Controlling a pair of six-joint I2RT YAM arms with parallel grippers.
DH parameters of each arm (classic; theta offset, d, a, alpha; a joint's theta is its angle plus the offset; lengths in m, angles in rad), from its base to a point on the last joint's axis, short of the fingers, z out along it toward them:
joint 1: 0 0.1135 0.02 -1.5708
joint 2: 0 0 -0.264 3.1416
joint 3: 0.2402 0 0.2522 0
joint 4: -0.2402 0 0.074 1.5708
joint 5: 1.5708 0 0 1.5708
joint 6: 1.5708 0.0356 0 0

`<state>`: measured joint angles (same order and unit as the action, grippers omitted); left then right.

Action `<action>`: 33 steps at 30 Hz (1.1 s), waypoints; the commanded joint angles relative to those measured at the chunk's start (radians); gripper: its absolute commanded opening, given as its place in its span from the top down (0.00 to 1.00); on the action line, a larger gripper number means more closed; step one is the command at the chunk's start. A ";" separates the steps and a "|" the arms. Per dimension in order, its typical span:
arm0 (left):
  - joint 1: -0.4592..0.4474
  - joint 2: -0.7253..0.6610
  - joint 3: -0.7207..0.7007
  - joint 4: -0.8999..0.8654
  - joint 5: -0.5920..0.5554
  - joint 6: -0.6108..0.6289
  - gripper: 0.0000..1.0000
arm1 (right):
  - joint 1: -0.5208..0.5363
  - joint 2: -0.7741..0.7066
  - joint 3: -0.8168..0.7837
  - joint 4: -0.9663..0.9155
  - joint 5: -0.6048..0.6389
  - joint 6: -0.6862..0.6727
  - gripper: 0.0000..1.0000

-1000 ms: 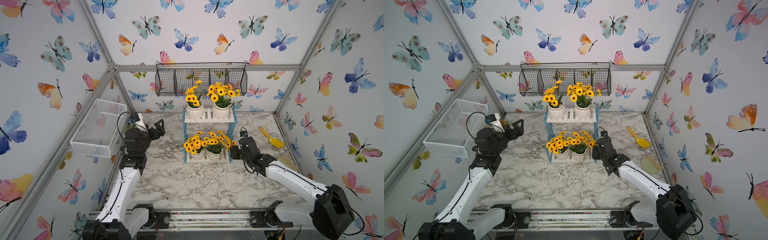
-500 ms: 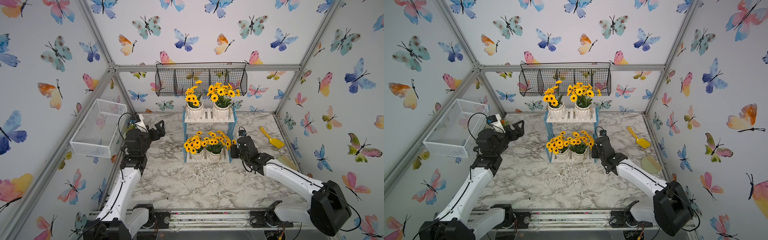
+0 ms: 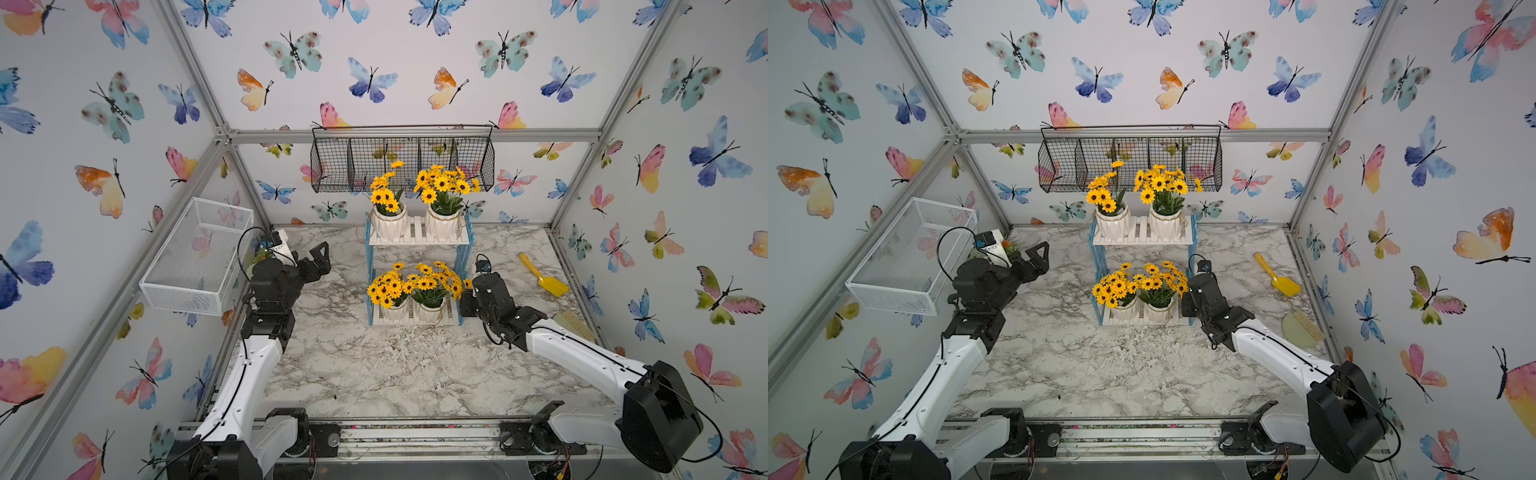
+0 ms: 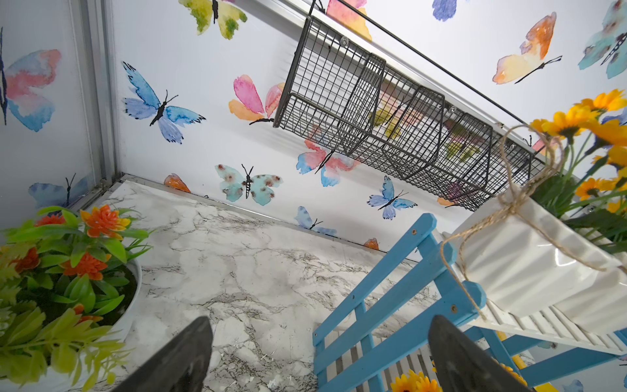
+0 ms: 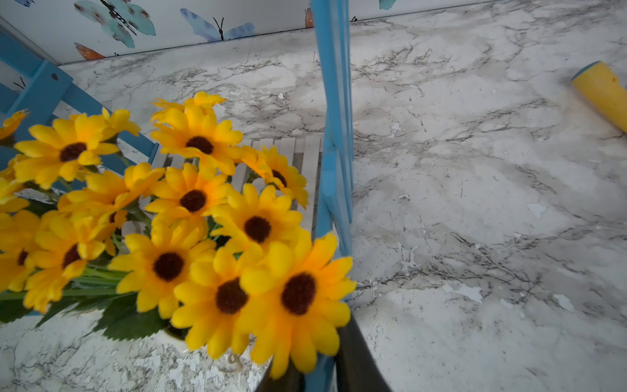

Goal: Take the sunflower pots off the shelves
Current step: Move the shelf to the center of the board.

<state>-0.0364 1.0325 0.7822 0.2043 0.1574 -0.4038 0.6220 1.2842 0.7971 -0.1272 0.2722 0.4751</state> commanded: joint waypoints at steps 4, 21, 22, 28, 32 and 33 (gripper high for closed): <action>0.003 -0.006 -0.018 0.012 -0.011 0.017 0.02 | 0.008 -0.045 -0.008 -0.031 0.027 0.006 0.85; 0.004 -0.013 -0.029 0.015 -0.005 0.011 0.02 | 0.064 -0.143 -0.055 -0.122 0.046 0.103 0.88; 0.003 -0.014 -0.029 0.015 -0.004 0.011 0.02 | 0.069 -0.149 -0.060 -0.124 0.047 0.111 0.88; 0.003 -0.014 -0.035 0.021 -0.005 0.011 0.02 | 0.097 -0.156 -0.068 -0.160 0.040 0.128 0.88; 0.004 -0.015 -0.040 0.020 -0.008 0.011 0.02 | 0.101 -0.170 -0.084 -0.174 0.017 0.116 0.88; 0.003 -0.015 -0.040 0.020 -0.010 0.012 0.02 | 0.101 -0.175 -0.088 -0.184 0.016 0.115 0.88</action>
<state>-0.0364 1.0321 0.7475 0.2054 0.1566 -0.4038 0.7071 1.1381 0.7280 -0.2581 0.3397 0.5816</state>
